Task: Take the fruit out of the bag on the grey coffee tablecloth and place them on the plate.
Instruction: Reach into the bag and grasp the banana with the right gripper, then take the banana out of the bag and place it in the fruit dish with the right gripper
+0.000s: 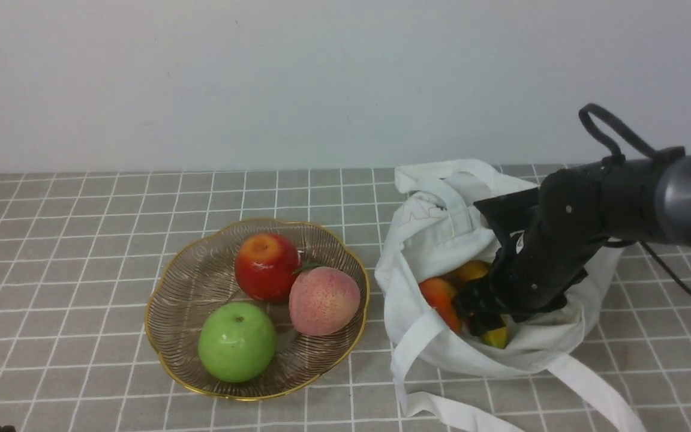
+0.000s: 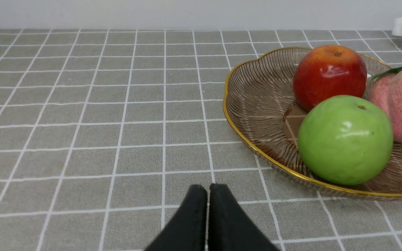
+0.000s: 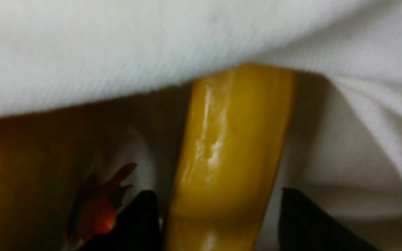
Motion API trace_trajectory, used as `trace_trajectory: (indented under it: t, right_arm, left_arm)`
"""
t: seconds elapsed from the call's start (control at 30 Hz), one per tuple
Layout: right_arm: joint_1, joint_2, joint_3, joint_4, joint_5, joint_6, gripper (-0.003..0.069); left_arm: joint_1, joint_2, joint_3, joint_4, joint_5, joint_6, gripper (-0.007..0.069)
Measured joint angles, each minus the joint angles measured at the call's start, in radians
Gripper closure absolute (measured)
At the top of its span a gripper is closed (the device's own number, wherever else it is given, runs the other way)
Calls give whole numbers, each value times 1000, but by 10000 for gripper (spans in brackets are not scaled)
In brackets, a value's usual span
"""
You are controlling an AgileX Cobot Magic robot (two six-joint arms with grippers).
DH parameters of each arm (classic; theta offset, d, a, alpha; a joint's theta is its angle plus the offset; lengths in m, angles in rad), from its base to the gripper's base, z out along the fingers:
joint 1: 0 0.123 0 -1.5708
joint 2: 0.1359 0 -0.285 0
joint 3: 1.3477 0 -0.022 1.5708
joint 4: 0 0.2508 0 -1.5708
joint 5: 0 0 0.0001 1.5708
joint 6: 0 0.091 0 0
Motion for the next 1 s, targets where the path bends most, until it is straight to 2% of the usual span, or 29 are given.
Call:
trace_trajectory:
  t: [0.1,0.7,0.83,1.0]
  right_arm:
    - [0,2,-1,7,33,4,380]
    - [0,-210,-5,14,358,29,375]
    - [0,-210,-55,14,457,44,375]
    - [0,-210,-147,-16,492,83,377]
  left_arm:
    - [0,0,0,0,0,0,632]
    - [0,0,0,0,0,0,632]
    - [0,0,0,0,0,0,632]
    - [0,0,0,0,0,0,632]
